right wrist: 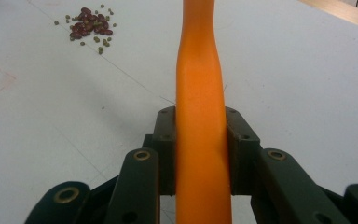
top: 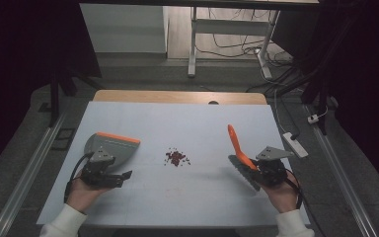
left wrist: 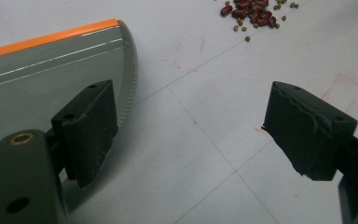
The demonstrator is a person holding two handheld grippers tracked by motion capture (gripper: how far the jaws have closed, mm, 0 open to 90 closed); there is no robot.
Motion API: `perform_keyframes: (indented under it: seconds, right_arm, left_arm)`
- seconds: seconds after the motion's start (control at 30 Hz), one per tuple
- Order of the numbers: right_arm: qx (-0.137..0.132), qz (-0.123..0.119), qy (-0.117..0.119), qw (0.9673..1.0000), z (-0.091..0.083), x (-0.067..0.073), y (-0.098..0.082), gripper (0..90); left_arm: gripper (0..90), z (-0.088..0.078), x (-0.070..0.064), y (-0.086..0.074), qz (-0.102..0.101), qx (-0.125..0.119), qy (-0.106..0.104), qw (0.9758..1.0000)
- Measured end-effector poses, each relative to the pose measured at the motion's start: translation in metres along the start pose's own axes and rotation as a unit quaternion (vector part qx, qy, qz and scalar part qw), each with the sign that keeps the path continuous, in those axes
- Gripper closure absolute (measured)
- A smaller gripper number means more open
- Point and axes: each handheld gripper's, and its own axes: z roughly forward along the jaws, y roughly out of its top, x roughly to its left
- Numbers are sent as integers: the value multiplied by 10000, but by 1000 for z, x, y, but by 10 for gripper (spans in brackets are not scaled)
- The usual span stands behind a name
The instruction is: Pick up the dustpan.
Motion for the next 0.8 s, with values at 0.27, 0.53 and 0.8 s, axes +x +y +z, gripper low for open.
perform_keyframes:
  seconds: [0.27, 0.53, 0.8]
  right_arm:
    - [-132, 42, -43, 9999, -6, -2, 1, 699]
    - [-140, -11, -48, 9999, -4, 1, 6, 699]
    - [-133, -22, -15, 9999, -2, 5, 7, 699]
  left_arm:
    - [188, -2, -1, 1, 28, -33, 14, 10000]
    - [188, -1, -4, 0, 86, 10, 14, 10000]
    - [188, 1, -6, 4, 6, 194, 69, 9998]
